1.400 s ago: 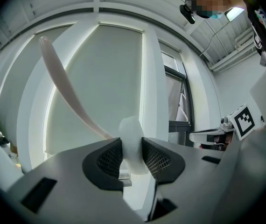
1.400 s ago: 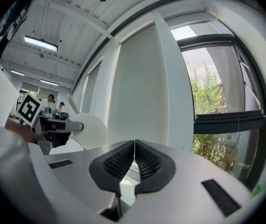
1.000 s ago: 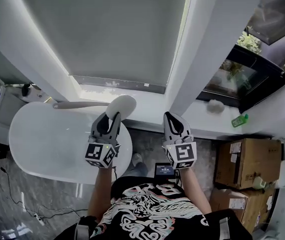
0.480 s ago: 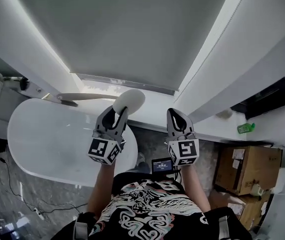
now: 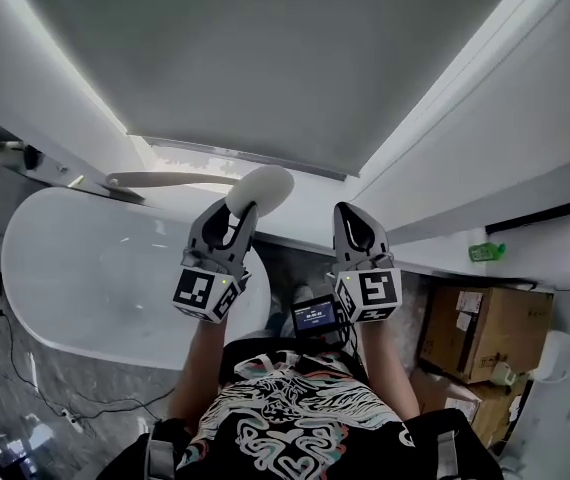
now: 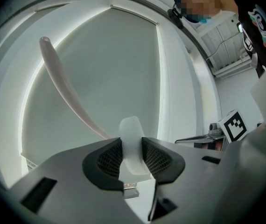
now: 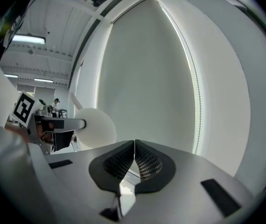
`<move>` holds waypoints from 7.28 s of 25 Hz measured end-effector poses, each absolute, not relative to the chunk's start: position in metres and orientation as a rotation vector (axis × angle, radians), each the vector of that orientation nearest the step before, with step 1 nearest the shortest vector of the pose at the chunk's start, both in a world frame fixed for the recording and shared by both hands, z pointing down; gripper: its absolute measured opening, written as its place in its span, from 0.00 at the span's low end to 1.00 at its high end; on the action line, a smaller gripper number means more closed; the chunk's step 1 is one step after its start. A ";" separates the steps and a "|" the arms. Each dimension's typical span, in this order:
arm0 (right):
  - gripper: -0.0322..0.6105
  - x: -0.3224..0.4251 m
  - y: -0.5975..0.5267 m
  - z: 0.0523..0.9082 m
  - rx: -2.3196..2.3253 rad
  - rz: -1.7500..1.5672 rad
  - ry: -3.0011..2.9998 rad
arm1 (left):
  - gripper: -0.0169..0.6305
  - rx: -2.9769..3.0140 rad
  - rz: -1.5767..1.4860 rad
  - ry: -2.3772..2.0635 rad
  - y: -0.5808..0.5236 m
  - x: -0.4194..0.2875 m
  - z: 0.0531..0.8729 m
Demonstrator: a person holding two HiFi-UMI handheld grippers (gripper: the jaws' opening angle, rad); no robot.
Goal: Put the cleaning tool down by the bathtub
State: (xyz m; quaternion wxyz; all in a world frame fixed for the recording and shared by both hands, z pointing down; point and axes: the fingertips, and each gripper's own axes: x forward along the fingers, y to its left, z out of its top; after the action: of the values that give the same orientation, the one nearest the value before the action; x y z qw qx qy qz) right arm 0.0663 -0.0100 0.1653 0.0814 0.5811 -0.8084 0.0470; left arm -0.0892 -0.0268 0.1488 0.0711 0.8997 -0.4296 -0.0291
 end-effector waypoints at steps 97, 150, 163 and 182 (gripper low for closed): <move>0.10 0.059 -0.151 0.514 1.303 0.396 -2.238 | 0.23 2.237 0.188 -1.205 -0.150 -0.083 0.490; 0.10 0.063 -0.154 0.698 1.161 0.578 -2.179 | 0.23 1.855 0.224 -1.117 -0.167 -0.051 0.710; 0.10 0.061 -0.148 0.711 1.136 0.622 -2.170 | 0.23 1.735 0.164 -1.034 -0.169 -0.040 0.738; 0.10 0.069 -0.149 0.722 1.193 0.702 -2.138 | 0.23 1.608 0.093 -0.985 -0.169 -0.037 0.758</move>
State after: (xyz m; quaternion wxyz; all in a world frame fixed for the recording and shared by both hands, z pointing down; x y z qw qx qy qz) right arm 0.0692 -0.1491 0.7220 0.2931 0.4478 -0.8025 0.2637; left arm -0.0365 -0.1694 0.7584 0.5866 0.6896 -0.4228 0.0400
